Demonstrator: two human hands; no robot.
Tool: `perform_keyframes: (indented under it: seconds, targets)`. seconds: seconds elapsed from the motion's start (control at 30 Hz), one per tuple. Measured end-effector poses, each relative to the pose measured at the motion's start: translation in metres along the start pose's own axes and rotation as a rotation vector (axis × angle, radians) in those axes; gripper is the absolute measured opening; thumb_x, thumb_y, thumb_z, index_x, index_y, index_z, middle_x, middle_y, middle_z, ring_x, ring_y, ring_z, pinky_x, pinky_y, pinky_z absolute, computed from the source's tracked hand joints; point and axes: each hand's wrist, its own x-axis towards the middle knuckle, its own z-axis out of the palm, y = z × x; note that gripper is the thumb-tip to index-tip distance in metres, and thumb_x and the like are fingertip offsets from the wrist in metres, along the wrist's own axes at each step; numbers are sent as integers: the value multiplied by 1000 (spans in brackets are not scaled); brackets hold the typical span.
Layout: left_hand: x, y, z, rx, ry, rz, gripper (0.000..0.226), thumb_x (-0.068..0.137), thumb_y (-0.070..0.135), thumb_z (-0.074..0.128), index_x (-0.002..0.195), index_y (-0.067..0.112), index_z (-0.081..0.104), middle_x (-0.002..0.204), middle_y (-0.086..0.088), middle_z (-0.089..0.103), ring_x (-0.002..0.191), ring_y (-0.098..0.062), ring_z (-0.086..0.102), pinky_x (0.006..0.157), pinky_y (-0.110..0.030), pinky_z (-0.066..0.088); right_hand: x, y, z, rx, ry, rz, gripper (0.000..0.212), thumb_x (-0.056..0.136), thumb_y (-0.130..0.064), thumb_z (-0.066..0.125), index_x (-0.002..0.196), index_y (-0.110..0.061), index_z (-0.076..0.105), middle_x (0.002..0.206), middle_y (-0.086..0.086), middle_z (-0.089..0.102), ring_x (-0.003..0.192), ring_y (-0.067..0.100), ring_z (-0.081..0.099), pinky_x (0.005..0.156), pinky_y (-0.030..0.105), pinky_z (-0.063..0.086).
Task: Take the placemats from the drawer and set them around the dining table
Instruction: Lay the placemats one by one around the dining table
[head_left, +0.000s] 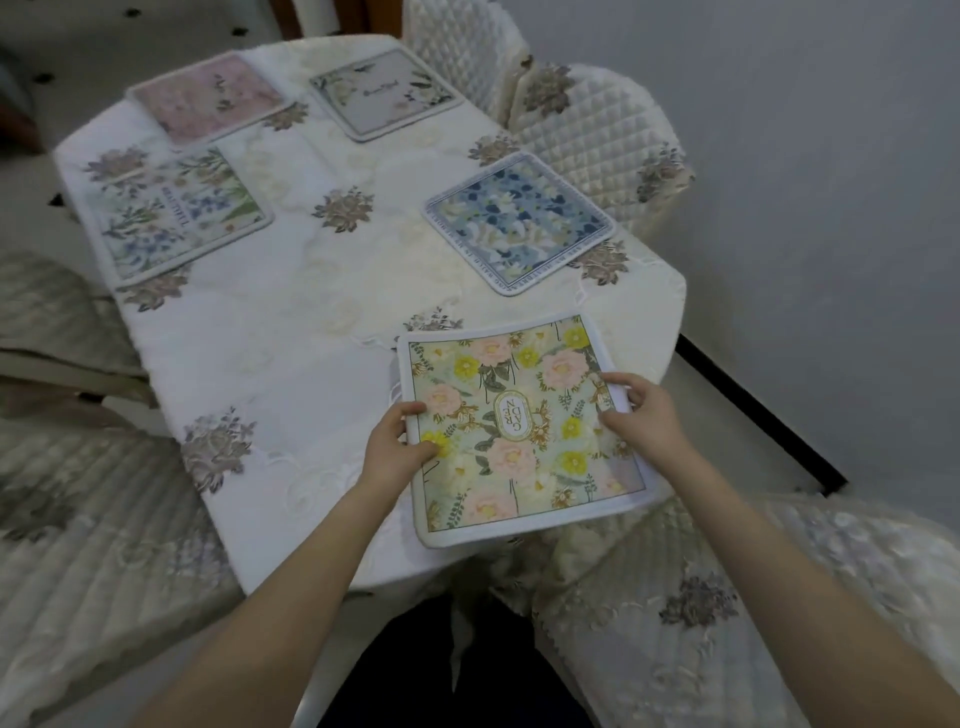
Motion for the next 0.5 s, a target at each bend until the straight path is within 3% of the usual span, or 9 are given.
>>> perform_keyframes:
  seconds: [0.13,0.23,0.33,0.5]
  targets:
    - [-2,-8,20,55,70,-33,49,72,-7,70,111,17,53,114,-8,54,93,-20,55,60,-20,50,43,-3,-4,-77,-87,-66,44,77,7,64,115,-15,64,111,6,57,94,17,57,53,24,47]
    - [-6,-12,36,123,92,-53,50,73,-9,68,113,15,49,113,-4,50,88,-16,52,57,-17,47,66,1,-3,-131,-142,-87,46,74,10,62,113,-15,64,107,6,56,73,7,49,44,8,37]
    - [-5,-17,46,157,122,-65,50,74,-8,67,112,18,47,113,-3,52,92,-22,55,60,-22,49,83,4,-1,-174,-162,-98,48,74,11,60,114,-14,64,108,4,55,75,10,48,41,5,36]
    - [9,-23,55,145,156,-52,50,75,-6,69,114,17,47,114,-3,52,88,-19,56,58,-17,47,105,9,2,-212,-178,-138,48,75,11,61,117,-13,63,98,-7,54,64,-3,38,43,3,38]
